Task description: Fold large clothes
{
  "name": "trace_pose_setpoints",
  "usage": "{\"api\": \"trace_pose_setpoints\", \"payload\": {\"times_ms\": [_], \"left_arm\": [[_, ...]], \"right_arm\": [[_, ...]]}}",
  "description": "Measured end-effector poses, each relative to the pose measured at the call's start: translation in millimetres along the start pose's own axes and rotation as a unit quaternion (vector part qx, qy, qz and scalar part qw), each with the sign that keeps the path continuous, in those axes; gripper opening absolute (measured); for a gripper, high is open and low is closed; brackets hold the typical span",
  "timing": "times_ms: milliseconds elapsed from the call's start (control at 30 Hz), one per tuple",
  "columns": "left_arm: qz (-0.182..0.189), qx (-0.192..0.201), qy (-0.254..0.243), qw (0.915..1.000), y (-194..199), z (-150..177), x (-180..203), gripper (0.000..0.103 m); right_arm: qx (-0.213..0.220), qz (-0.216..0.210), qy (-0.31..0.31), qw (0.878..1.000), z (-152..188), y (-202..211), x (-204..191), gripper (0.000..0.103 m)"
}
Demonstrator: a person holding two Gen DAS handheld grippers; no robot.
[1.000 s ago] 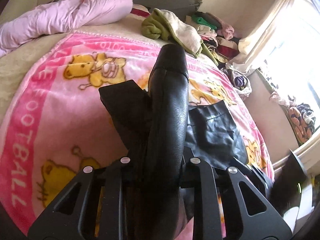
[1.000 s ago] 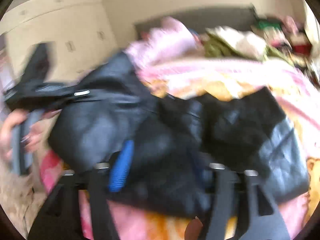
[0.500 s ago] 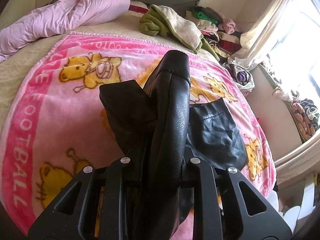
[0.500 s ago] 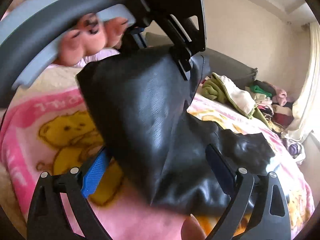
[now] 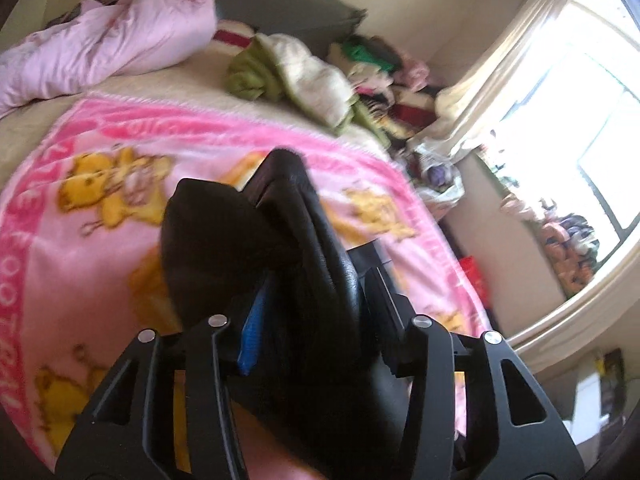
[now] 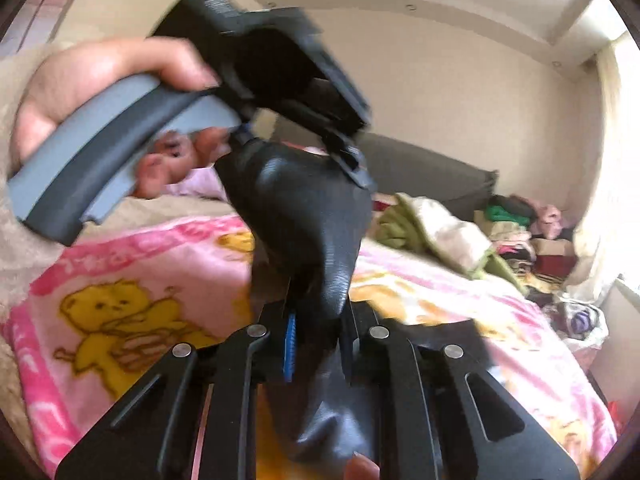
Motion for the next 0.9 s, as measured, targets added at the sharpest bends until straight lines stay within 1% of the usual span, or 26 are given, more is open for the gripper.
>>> {"api": "trace_pose_setpoints", "payload": {"times_ms": [33,100,167,233,267,333,367,400,467,500,533,567,600,633,667,700,733,767,800,833,900], "left_arm": [[0.018,0.007,0.001,0.9998,-2.8,0.3,9.3,0.041],[0.031,0.009,0.005,0.9995,-10.7,1.0,18.3,0.055],[0.036,0.007,0.011,0.9993,-24.2,5.3,23.6,0.055],[0.054,0.003,0.021,0.9983,-37.5,12.6,23.4,0.055],[0.055,0.0,0.023,0.9982,-42.9,16.4,22.4,0.055],[0.037,-0.015,0.019,0.999,-57.7,26.7,20.4,0.055],[0.023,-0.022,0.013,0.9994,-66.1,34.0,18.9,0.055],[0.014,-0.025,0.009,0.9995,-70.3,38.2,18.1,0.056],[-0.02,-0.043,-0.007,0.9989,-85.2,54.6,15.4,0.057],[-0.032,-0.053,-0.015,0.998,-92.9,62.4,14.4,0.059],[-0.048,-0.07,-0.028,0.9959,-104.8,72.9,13.3,0.06],[-0.067,-0.082,-0.04,0.9936,-114.4,81.9,10.6,0.063],[-0.095,-0.074,-0.059,0.9909,-121.4,90.2,9.9,0.065],[-0.109,-0.066,-0.072,0.9892,-123.2,94.1,10.0,0.068],[-0.117,-0.062,-0.077,0.9882,-124.7,96.3,9.0,0.068],[-0.115,-0.06,-0.076,0.9886,-124.1,96.5,7.1,0.068],[-0.11,-0.06,-0.075,0.9893,-122.8,95.7,6.2,0.068],[-0.108,-0.06,-0.075,0.9895,-121.6,94.9,6.1,0.068],[-0.108,-0.061,-0.074,0.9895,-120.2,94.1,5.4,0.068],[-0.109,-0.061,-0.074,0.9894,-120.7,94.5,6.0,0.068],[-0.108,-0.061,-0.076,0.9894,-121.6,94.8,6.5,0.068]], "right_arm": [[-0.001,0.002,-0.01,1.0,3.4,3.6,10.6,0.015],[-0.009,0.014,-0.044,0.999,15.3,8.8,40.9,0.015],[-0.02,0.021,-0.084,0.996,29.7,9.4,65.0,0.016],[-0.033,0.028,-0.133,0.99,50.1,3.1,93.7,0.016],[-0.047,0.03,-0.171,0.984,65.8,1.4,109.8,0.016],[-0.073,0.026,-0.233,0.969,91.7,-0.8,129.9,0.016],[-0.093,0.014,-0.28,0.955,112.5,-3.7,140.4,0.016],[-0.109,0.0,-0.313,0.943,127.3,-5.1,147.0,0.016],[-0.123,-0.031,-0.377,0.918,154.3,-5.7,156.0,0.016],[-0.127,-0.046,-0.392,0.91,161.6,-4.0,157.1,0.019],[-0.133,-0.062,-0.401,0.904,165.1,-3.9,158.7,0.02],[-0.14,-0.084,-0.415,0.895,165.7,-3.0,162.3,0.02],[-0.146,-0.097,-0.424,0.889,164.1,-1.5,166.4,0.029],[-0.159,-0.102,-0.426,0.885,159.9,-0.4,171.2,0.066],[-0.162,-0.096,-0.419,0.888,151.9,5.6,180.4,0.083],[-0.148,-0.089,-0.414,0.894,142.3,13.7,189.9,0.094],[-0.142,-0.083,-0.407,0.898,130.7,18.1,205.3,0.094],[-0.149,-0.081,-0.404,0.899,120.1,19.8,217.4,0.094],[-0.154,-0.088,-0.402,0.898,114.2,15.0,226.0,0.096],[-0.172,-0.106,-0.4,0.894,108.7,2.0,237.0,0.096],[-0.208,-0.119,-0.401,0.884,106.6,-23.3,247.3,0.096]]}}
Point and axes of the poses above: each gripper's, at about its wrist camera, not at the fingertips, and y roughly against the way its jaws point, x to its right, z to its underside, the point moved 2 cm from there along -y, roughly the way its jaws point, and after that the axes turned 8 degrees about y, right-handed, at the moved point
